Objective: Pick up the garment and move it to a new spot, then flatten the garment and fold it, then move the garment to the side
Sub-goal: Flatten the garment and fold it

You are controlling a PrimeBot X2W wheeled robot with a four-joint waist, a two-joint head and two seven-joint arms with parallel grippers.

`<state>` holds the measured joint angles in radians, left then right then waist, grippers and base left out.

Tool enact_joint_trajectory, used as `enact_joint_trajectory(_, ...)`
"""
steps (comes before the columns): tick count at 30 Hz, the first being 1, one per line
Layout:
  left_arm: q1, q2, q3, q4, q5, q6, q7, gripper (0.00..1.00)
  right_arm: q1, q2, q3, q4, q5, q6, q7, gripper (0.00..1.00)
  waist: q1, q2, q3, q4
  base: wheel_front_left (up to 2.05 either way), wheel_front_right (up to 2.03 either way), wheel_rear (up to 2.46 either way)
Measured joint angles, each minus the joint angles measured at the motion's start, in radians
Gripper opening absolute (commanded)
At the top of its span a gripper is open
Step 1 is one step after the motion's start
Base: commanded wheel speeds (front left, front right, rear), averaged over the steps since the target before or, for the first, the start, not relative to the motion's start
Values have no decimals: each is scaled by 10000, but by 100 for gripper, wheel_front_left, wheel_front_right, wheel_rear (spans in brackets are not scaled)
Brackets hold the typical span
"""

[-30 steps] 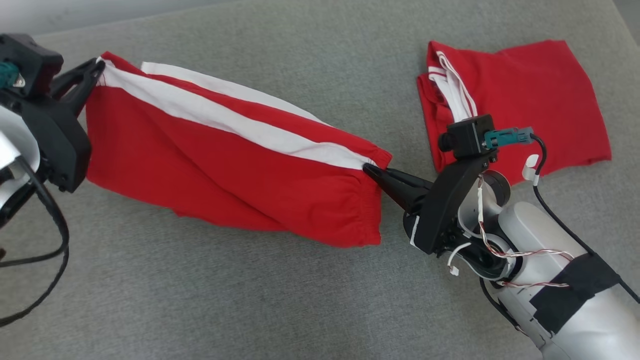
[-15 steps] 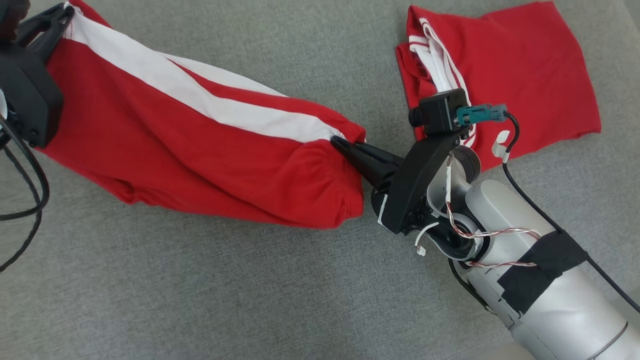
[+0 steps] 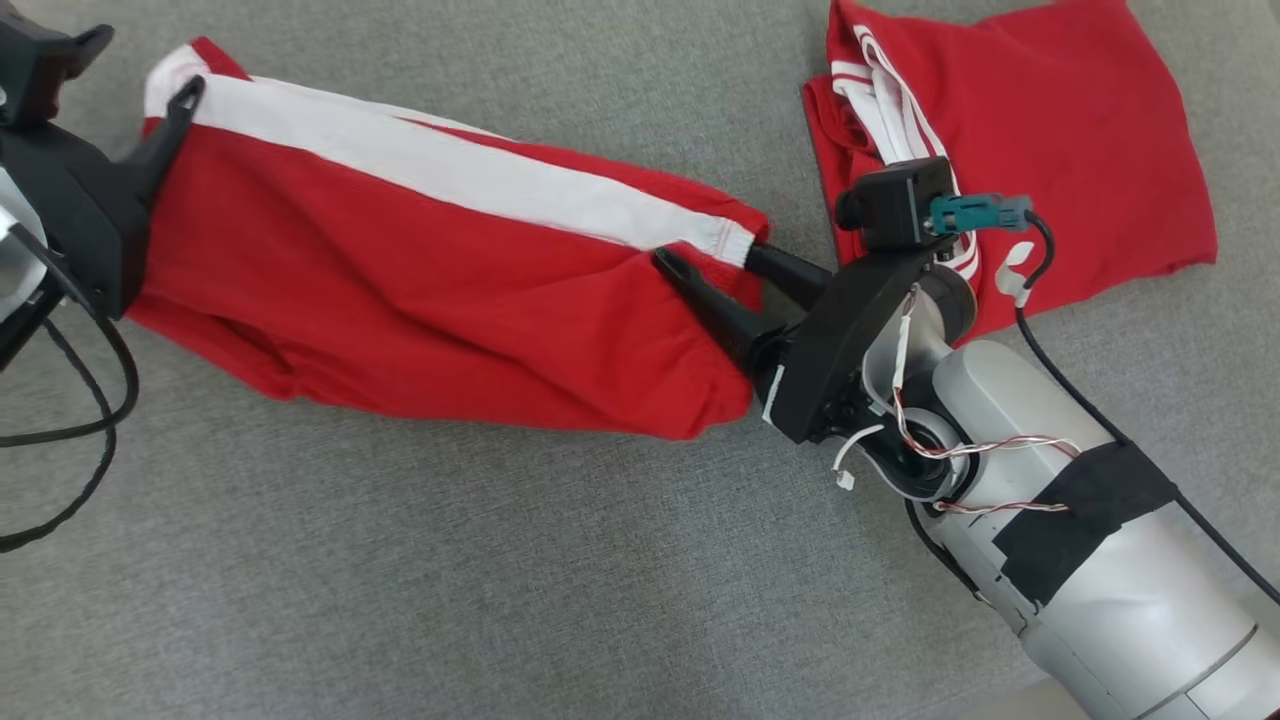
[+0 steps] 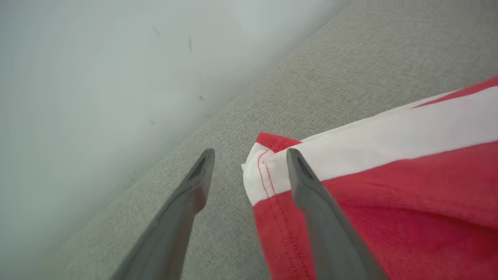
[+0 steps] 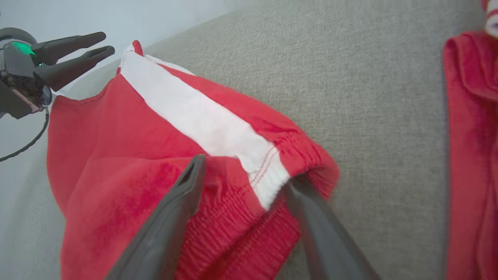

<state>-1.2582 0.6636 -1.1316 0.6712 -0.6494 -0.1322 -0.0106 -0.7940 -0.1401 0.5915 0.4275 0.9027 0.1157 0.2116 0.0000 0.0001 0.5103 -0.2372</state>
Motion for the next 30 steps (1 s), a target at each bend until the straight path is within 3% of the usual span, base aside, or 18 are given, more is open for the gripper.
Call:
enact_joint_trajectory(15,1235,-405,-836,663,-1315,0,-1461,100,875,-531,336,-188,-67,75,-903,100,-2,-1,-1579,689,0,0,0)
enact_joint_trajectory(23,2307,-773,-1051,221,-2119,0,-1724,100,1854,-1197,635,-706,-443,75,-1085,100,-3,-1,-2318,1081,0,0,0)
enact_joint_trajectory(30,2917,-652,-1108,205,-2692,0,-1837,100,2320,-1260,811,-1131,-669,-40,-1237,100,-2,-1,-2545,1233,0,0,0)
